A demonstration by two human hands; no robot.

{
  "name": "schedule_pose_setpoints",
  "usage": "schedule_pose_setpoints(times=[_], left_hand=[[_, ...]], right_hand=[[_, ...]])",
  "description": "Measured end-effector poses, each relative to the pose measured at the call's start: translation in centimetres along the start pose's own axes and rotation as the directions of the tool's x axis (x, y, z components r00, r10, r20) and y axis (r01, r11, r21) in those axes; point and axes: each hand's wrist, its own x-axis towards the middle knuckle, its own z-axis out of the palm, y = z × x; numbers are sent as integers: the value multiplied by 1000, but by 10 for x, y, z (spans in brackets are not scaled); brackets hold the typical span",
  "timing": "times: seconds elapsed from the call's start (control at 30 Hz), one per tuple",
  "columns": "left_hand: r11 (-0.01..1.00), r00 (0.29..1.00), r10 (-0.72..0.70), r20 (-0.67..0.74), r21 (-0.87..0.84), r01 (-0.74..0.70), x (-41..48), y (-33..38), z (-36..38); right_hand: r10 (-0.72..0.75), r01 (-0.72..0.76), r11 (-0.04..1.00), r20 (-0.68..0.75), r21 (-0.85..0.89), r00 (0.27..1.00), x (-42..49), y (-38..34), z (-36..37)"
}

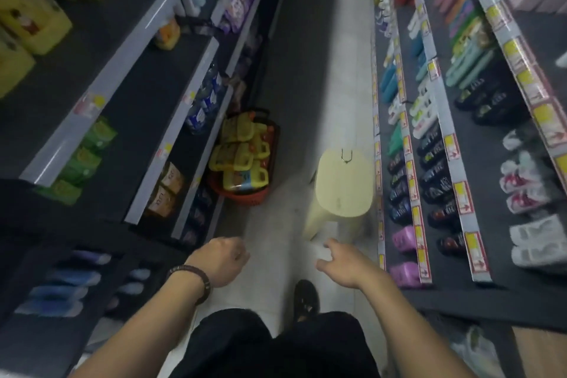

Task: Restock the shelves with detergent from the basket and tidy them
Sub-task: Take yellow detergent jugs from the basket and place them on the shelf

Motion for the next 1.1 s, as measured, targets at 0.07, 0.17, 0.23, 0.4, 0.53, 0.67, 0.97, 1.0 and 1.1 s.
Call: schedule_pose_setpoints(times=[0.07, 0.17, 0.23, 0.4, 0.53, 0.67, 0.97, 1.0, 1.1], left_hand=[[1000, 1000, -18, -22, -6, 18, 24, 5, -23], [998, 998, -53, -31, -34, 52, 57, 14, -57], [997, 998, -56, -42, -55, 54, 82, 21, -78], [994, 997, -47, -55, -98, 41, 158, 18, -128], [997, 997, -68, -31, -45, 66, 217, 3, -172], [994, 997, -76, 8, -79, 76, 267, -6, -223], [915, 987, -155, 48, -369, 161, 340, -42, -286], [889, 983, -170, 65, -420, 181, 346, -47, -286], [831, 967, -237, 92, -496, 250, 364, -55, -283]], right_hand=[[-16, 16, 999, 11, -28, 1000, 27, -9, -35], [-36, 37, 999, 26, -40, 999, 60, -29, -78], [-56, 56, 998, 24, -26, 998, 84, -40, -103], [-45, 45, 997, 13, -67, 999, 158, -77, -159], [-38, 42, 989, 31, -143, 999, 213, -122, -202], [-57, 63, 979, 36, -195, 998, 258, -178, -248], [-179, 199, 938, 95, -284, 979, 350, -281, -308], [-188, 218, 928, 125, -302, 974, 364, -289, -310], [-212, 291, 876, 234, -385, 949, 411, -314, -321]])
